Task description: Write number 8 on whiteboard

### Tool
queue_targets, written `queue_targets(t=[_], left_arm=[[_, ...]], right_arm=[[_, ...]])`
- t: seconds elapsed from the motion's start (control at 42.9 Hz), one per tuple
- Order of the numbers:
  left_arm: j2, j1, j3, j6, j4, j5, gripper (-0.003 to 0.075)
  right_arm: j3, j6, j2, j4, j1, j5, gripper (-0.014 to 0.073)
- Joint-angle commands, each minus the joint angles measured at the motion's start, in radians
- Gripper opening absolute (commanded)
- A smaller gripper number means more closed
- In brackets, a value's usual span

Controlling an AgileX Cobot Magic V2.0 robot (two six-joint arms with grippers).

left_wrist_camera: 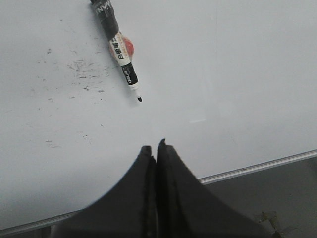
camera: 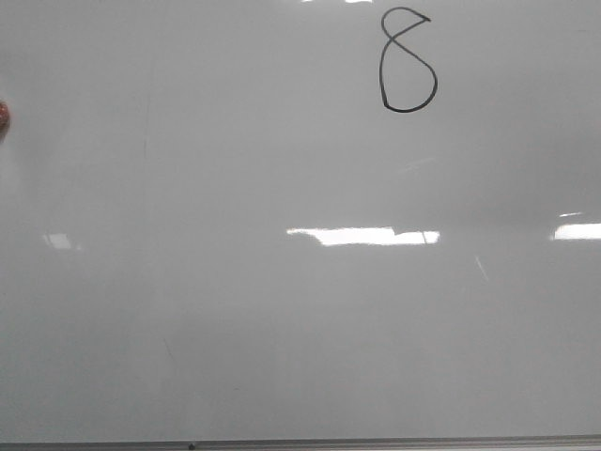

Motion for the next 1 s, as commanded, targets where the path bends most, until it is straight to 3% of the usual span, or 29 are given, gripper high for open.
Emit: queue_targets(t=[0.0, 0.117, 0.28, 0.513, 0.699, 0.979], left_arm=[[-0.002, -0.008, -0.032, -0.001, -0.005, -0.061, -0.0021], [-0.015, -0.008, -0.032, -0.001, 0.002, -0.065, -0.0021], [-0.101, 0.073, 0.034, -0.001, 0.038, -0.201, -0.0021], [-0.279, 0.191, 0.361, -0.001, -0.008, -0.551, -0.0021], [-0.465, 0.226, 0.630, -0.001, -0.049, -0.769, -0.0021], [-0.676, 0.251, 0.871, -0.002, -0.090, -0.934, -0.0021]], right_arm=[[-0.020, 0.001, 0.005, -0.006, -0.007, -0.059, -0.0069], [-0.020, 0.001, 0.005, -0.006, -0.007, -0.059, -0.0069], [-0.020, 0.001, 0.005, -0.006, -0.007, -0.059, -0.0069], [-0.020, 0.001, 0.005, -0.006, -0.007, -0.059, -0.0069], [-0.020, 0.001, 0.005, -0.006, -0.007, -0.059, -0.0069], [-0.020, 0.001, 0.005, -0.006, -0.007, -0.059, -0.0069]])
